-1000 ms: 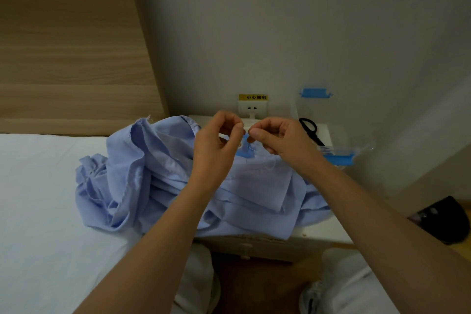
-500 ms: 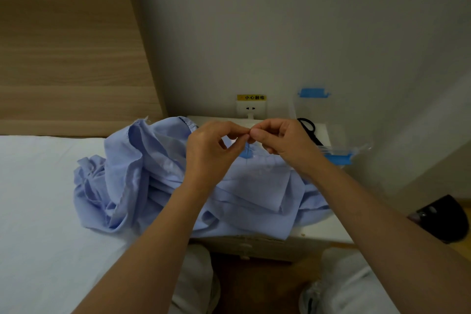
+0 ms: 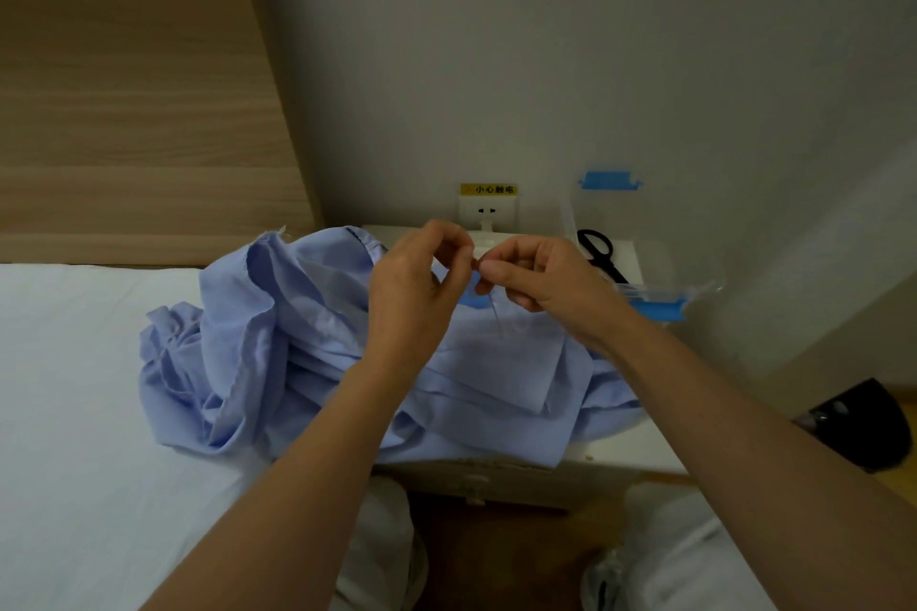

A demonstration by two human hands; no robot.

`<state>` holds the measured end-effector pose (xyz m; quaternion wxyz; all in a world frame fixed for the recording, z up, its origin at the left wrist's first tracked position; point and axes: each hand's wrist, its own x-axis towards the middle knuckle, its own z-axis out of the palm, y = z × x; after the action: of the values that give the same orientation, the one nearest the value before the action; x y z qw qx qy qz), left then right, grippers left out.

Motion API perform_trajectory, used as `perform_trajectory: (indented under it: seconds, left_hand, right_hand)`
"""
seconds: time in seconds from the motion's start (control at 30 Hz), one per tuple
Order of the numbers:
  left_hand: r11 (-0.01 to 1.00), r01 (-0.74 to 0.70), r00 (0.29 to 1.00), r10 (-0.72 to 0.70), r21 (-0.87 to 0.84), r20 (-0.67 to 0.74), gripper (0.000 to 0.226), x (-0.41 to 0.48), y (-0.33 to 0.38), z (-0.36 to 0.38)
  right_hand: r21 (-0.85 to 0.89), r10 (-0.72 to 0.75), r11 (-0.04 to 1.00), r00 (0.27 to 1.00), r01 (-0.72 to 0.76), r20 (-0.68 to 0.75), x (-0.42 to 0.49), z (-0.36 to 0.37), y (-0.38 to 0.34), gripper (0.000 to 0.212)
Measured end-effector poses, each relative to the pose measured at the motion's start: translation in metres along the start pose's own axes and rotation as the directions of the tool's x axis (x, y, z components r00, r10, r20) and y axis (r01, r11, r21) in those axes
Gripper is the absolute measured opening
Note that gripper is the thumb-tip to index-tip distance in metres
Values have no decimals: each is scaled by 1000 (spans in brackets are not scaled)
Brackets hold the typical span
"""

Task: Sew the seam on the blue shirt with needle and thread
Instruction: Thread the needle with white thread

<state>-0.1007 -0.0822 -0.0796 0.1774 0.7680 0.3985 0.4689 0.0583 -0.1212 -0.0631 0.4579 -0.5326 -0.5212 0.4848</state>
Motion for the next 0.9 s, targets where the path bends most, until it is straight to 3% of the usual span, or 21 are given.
perform_trajectory:
  seconds: [0.1,0.27,0.4,0.5,0.6,0.67,0.77,0.9]
  left_hand:
    - [968,146,988,-135,-205,69,7,-1,3,1]
    - [798,366,930,-299,-479,212,9,-2,8,3]
    - [622,534,845,-412,-572,341,8,-1,13,2]
    - [558,620,784,-471,-552,404,17,0,13,1]
    - [623,630,770,-418,-465,482,24,0,9,3]
    - [676,593,788,-378,-437,485,16,-1,8,4]
    - [723,531,833,-349,-442,429,7,0,5,3]
    - [727,515,856,-419,-453,302,5,1,-1,-2]
  right_hand:
    - [-9,-11,1000,1000,11,-7,0,0,-1,17]
    - [-16,-60,998,996,59,-66,-1,1,-3,16]
    - [-10,-121,993,984,121,-134,1,2,-3,17]
    - [-20,-133,991,973,132,-189,5,1,-1,15]
    - [-83,-146,988,965,131,-217,9,-1,4,12]
    - [-105,-148,986,963,128,-224,11,-1,6,12]
    - [-114,-154,985,959,130,-236,11,-2,7,11]
    - [-85,-150,988,949,131,-277,10,-3,8,10]
